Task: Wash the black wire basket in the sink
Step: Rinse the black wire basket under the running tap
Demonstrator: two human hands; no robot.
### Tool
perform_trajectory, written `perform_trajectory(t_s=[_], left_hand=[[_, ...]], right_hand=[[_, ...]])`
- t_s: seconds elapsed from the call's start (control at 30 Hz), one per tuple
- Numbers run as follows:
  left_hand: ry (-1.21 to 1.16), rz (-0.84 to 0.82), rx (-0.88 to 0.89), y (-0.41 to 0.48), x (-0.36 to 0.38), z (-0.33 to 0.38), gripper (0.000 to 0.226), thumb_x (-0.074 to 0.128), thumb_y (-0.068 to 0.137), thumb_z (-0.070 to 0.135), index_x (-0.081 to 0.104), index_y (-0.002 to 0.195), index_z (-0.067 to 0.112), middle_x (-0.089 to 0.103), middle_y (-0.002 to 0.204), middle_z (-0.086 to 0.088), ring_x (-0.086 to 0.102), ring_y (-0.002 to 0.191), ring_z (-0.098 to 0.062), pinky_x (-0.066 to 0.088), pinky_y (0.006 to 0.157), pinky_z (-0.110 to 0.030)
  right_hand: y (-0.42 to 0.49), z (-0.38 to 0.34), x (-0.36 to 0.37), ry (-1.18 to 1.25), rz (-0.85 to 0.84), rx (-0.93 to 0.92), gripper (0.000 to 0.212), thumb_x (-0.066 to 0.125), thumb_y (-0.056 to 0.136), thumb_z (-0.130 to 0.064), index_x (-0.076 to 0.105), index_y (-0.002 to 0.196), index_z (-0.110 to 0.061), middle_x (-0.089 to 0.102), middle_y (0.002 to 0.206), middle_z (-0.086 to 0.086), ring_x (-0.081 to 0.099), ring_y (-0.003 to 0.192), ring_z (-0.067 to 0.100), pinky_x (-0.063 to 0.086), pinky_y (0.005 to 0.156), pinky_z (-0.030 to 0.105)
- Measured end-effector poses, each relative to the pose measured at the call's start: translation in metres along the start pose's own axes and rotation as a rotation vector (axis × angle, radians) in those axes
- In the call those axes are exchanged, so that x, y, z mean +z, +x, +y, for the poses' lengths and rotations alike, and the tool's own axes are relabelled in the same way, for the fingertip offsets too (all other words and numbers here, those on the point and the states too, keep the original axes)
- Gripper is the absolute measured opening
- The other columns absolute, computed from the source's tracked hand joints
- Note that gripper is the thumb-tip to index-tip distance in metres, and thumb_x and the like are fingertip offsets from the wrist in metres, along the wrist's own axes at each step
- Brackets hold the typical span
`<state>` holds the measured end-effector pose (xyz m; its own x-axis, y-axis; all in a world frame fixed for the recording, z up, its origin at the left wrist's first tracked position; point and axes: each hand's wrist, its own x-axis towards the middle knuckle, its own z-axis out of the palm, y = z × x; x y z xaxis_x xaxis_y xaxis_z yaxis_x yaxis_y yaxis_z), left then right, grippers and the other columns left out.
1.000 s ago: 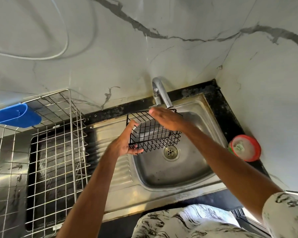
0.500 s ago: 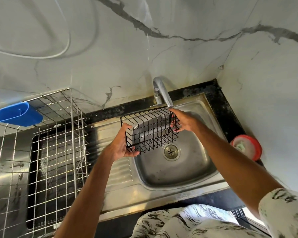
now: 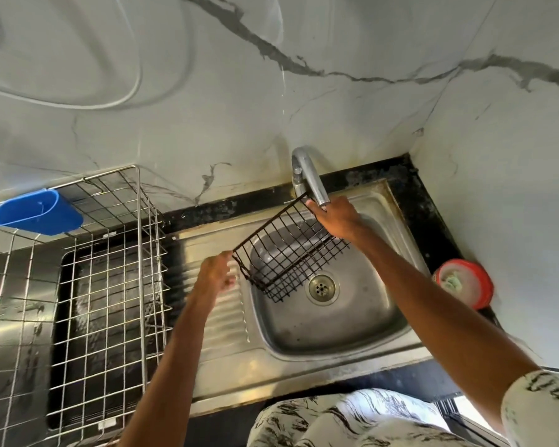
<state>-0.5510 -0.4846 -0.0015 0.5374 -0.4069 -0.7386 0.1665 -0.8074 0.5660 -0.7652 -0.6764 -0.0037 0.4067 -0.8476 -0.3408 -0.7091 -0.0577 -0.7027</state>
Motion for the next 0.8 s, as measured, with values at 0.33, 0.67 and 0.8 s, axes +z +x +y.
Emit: perform_trajectory(t_s=[0.33, 0.67, 0.8], left_hand=[[0.218, -0.144, 0.108, -0.032, 0.113, 0.062, 0.111, 0.06, 0.086, 0.076, 0.017, 0.162, 0.006, 0.031, 0.163, -0.022, 0.04, 0.145, -0.037, 0.039, 0.115, -0.048], [0.091, -0.289, -0.126, -0.017, 0.114, 0.06, 0.094, 0.087, 0.07, 0.054, 0.042, 0.146, 0.023, 0.041, 0.15, -0.021, 0.051, 0.127, -0.046, 0.048, 0.101, -0.068], [0.099, -0.284, -0.159, -0.017, 0.114, 0.046, 0.1, 0.086, 0.068, 0.054, 0.036, 0.148, 0.023, 0.042, 0.146, -0.021, 0.052, 0.124, -0.043, 0.052, 0.1, -0.062]], right_hand=[[-0.016, 0.002, 0.0, -0.405, 0.183, -0.106, 0.069, 0.047, 0.095, -0.066, 0.057, 0.122, -0.003, 0.066, 0.103, 0.016, 0.068, 0.089, 0.026, 0.062, 0.076, 0.042], [-0.025, 0.001, 0.012, -0.493, 0.038, -0.119, 0.073, 0.045, 0.101, -0.052, 0.028, 0.154, -0.004, 0.023, 0.161, 0.022, 0.022, 0.149, 0.04, 0.03, 0.117, 0.062], [-0.027, 0.006, 0.012, -0.553, -0.109, -0.173, 0.078, 0.05, 0.099, -0.046, 0.018, 0.153, 0.001, 0.01, 0.163, 0.026, 0.004, 0.153, 0.04, 0.012, 0.122, 0.062]])
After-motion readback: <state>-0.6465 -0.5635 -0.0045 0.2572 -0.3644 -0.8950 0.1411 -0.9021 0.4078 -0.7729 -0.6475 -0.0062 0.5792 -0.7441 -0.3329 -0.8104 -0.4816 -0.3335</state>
